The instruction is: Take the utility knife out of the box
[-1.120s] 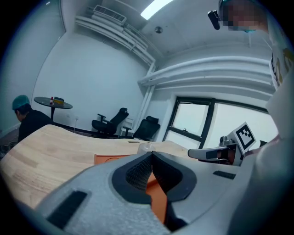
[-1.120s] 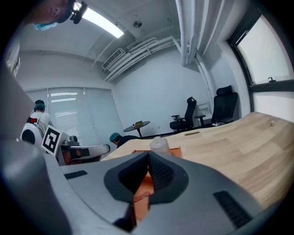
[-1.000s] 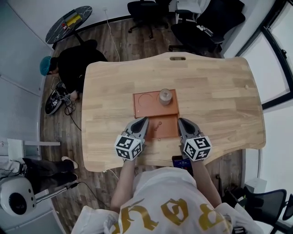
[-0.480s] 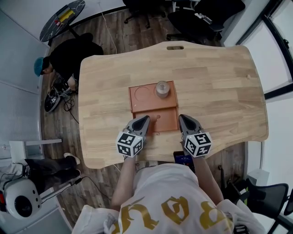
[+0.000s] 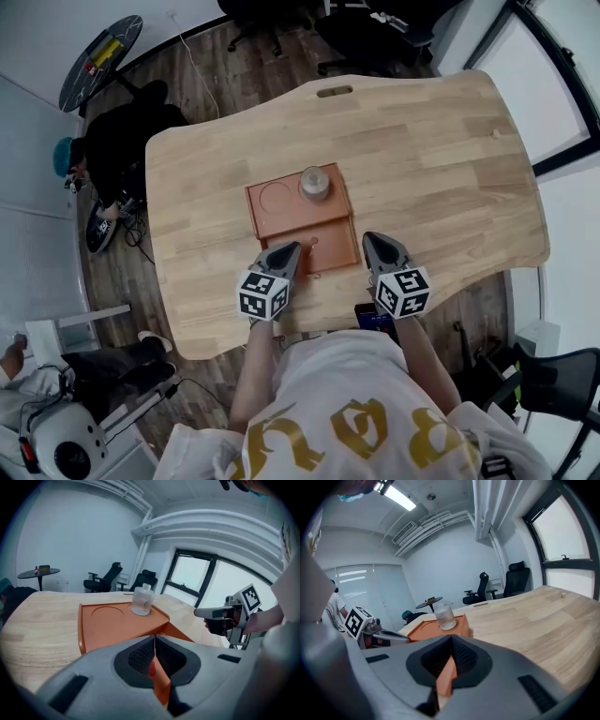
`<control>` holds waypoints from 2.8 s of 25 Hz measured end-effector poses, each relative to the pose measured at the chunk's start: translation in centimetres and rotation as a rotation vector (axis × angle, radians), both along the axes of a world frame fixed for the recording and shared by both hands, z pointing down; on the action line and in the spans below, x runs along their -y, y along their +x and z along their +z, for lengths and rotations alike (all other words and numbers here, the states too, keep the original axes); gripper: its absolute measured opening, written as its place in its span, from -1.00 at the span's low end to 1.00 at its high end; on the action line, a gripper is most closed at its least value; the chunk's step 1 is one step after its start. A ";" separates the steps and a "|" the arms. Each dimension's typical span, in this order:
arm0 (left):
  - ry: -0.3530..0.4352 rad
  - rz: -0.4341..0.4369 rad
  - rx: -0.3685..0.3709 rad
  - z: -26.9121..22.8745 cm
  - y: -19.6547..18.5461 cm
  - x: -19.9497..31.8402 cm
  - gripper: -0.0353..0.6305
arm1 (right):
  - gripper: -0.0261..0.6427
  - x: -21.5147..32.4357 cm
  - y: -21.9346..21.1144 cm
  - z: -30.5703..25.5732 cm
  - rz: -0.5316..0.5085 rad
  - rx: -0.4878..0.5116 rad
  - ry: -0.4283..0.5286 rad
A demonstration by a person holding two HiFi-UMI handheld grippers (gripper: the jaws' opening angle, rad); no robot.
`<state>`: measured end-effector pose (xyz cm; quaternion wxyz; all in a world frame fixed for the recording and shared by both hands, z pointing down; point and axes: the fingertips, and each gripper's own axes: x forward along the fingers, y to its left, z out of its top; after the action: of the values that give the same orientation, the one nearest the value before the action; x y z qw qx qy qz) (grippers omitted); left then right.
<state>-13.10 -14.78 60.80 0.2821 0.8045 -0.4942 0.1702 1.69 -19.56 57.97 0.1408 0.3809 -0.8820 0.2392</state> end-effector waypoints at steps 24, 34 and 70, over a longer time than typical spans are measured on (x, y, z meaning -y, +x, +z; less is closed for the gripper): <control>-0.337 0.230 0.207 7.8 3.4 0.6 -0.69 | -0.89 1.3 1.0 3.1 0.039 -0.026 -0.084; -0.315 0.291 0.395 9.4 3.5 0.9 -0.51 | -0.89 2.1 1.8 4.1 0.054 -0.036 -0.106; -0.210 0.234 0.377 6.6 3.6 1.8 -0.73 | -0.89 2.3 0.7 1.7 0.007 -0.027 -0.046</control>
<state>-9.52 -16.62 67.42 0.2453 0.7764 -0.4212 0.3995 2.43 -21.83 59.65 0.1607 0.3836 -0.8730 0.2549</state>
